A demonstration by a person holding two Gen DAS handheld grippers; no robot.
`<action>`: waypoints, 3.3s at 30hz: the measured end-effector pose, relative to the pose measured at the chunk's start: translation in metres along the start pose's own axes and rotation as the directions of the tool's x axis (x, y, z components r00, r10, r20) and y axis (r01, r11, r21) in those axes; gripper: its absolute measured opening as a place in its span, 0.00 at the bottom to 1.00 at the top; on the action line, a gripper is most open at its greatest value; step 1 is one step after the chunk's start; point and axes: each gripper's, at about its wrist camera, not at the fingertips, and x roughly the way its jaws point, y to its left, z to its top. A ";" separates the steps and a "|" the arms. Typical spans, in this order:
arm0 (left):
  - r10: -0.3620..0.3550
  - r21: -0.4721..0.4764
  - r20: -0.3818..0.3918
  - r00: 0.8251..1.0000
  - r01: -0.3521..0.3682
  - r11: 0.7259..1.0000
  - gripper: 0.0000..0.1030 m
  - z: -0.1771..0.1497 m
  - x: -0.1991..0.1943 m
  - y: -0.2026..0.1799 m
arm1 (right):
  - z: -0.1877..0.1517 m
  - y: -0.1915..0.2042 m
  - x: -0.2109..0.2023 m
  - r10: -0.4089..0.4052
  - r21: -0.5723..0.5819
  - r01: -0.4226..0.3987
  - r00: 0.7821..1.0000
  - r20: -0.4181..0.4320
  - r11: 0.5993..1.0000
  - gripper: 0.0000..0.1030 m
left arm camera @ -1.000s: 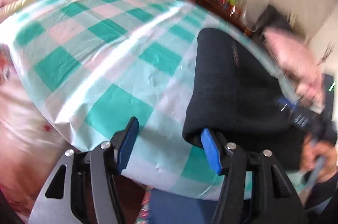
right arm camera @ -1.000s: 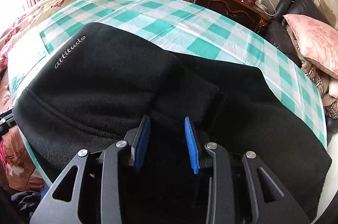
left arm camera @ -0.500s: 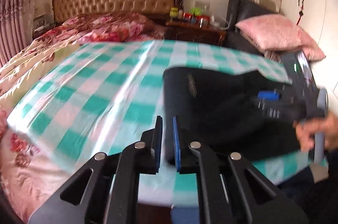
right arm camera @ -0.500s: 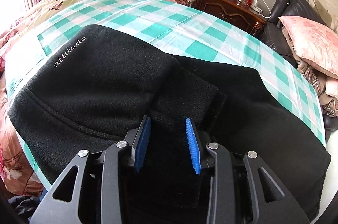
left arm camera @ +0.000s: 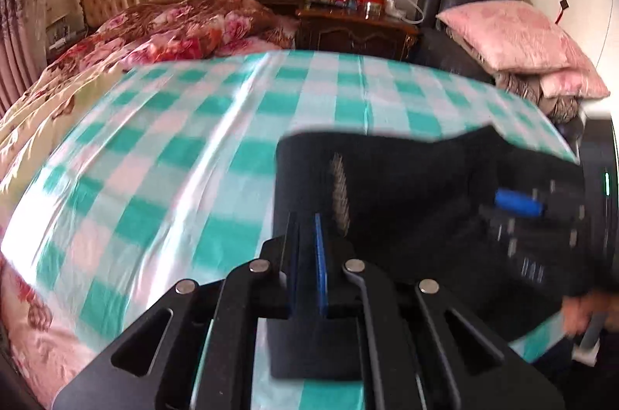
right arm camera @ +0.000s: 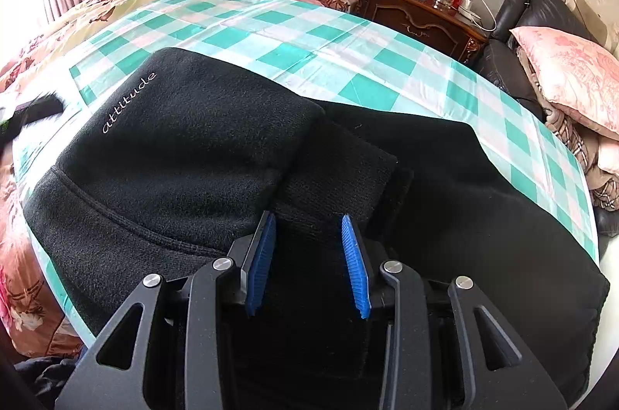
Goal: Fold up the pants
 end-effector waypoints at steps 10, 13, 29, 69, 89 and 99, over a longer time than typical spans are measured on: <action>-0.051 -0.114 -0.268 0.962 0.021 0.993 0.12 0.047 0.112 0.013 | -0.001 0.000 0.000 0.000 -0.001 0.000 1.000 0.002 1.000 0.33; -0.036 -0.091 -0.250 0.968 0.014 0.996 0.12 0.041 0.110 0.011 | -0.001 0.001 0.000 -0.003 -0.002 0.003 1.000 0.000 1.000 0.33; -0.019 -0.091 -0.113 0.993 0.008 0.996 0.29 0.024 0.064 0.010 | 0.036 -0.012 0.029 -0.046 0.084 0.046 0.999 -0.002 0.995 0.50; 0.175 -0.085 -0.107 0.979 -0.184 0.979 0.89 -0.055 0.003 0.008 | 0.028 -0.010 -0.029 -0.079 0.115 0.066 0.991 0.112 0.991 0.84; 0.196 -0.101 -0.167 0.966 -0.215 0.971 0.88 -0.061 0.007 0.007 | -0.003 0.034 0.008 -0.023 0.005 0.024 0.999 -0.033 1.000 0.84; 0.190 -0.102 -0.171 0.967 -0.209 0.972 0.88 -0.062 0.009 0.009 | 0.037 0.019 -0.011 -0.002 0.021 0.001 0.999 0.041 1.000 0.73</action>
